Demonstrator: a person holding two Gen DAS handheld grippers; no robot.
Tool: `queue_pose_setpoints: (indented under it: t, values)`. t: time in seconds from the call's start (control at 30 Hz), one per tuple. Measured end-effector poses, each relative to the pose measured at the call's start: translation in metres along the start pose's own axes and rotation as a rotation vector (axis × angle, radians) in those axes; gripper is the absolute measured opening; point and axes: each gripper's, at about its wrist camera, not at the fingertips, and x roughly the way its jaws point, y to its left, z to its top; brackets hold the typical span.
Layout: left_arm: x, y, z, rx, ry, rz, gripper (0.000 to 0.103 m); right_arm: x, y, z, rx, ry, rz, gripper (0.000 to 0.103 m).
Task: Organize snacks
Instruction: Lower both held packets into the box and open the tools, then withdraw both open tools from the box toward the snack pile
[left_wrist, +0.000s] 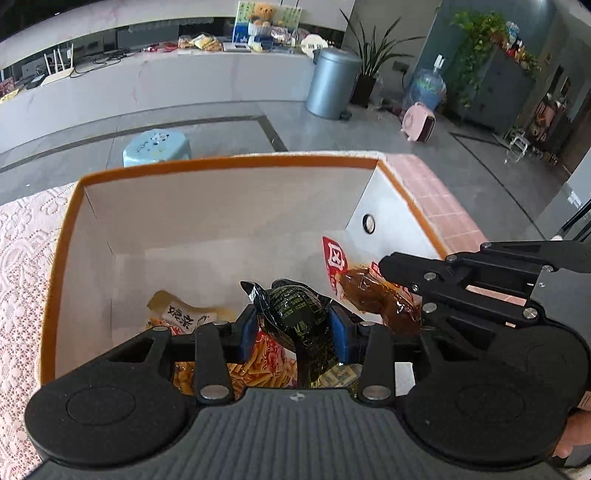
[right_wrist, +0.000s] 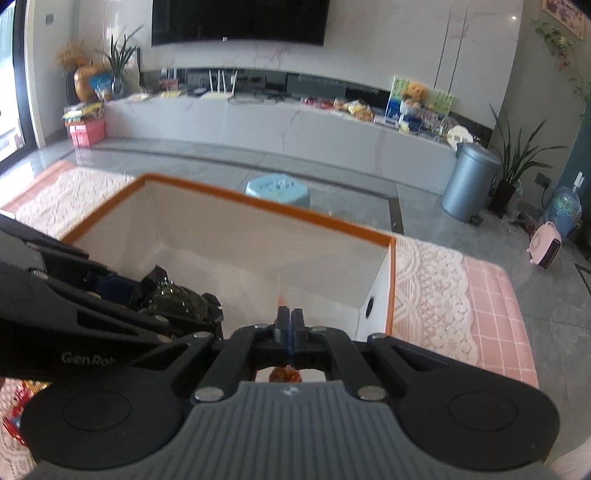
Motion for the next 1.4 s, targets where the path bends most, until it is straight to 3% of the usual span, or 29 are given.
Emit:
queue_pose_setpoints:
  t: [0.37,0.7,1.03,1.1,1.17,1.4]
  values:
    - [0.017,-0.006,-0.009,0.047,0.092,0.042,0.048,0.022,0.002,-0.014,-0.031,0.092,-0.005,0.000]
    - [0.018,-0.011,-0.009,0.061,0.107,0.071,0.049,0.027,0.000,-0.018,-0.019,0.169,0.009,0.000]
    - [0.006,-0.014,-0.014,0.070,0.079,0.112,0.067,0.028,-0.001,-0.020,0.014,0.200,0.010,0.000]
    - [0.003,-0.015,-0.016,0.076,0.061,0.132,0.068,0.027,0.000,-0.019,0.011,0.199,0.002,0.005]
    - [-0.001,-0.016,-0.018,0.080,0.051,0.153,0.068,0.023,0.000,-0.018,0.010,0.189,-0.018,0.022]
    - [-0.029,-0.021,-0.020,0.067,-0.008,0.138,0.073,-0.001,-0.005,-0.014,0.038,0.131,-0.032,0.039]
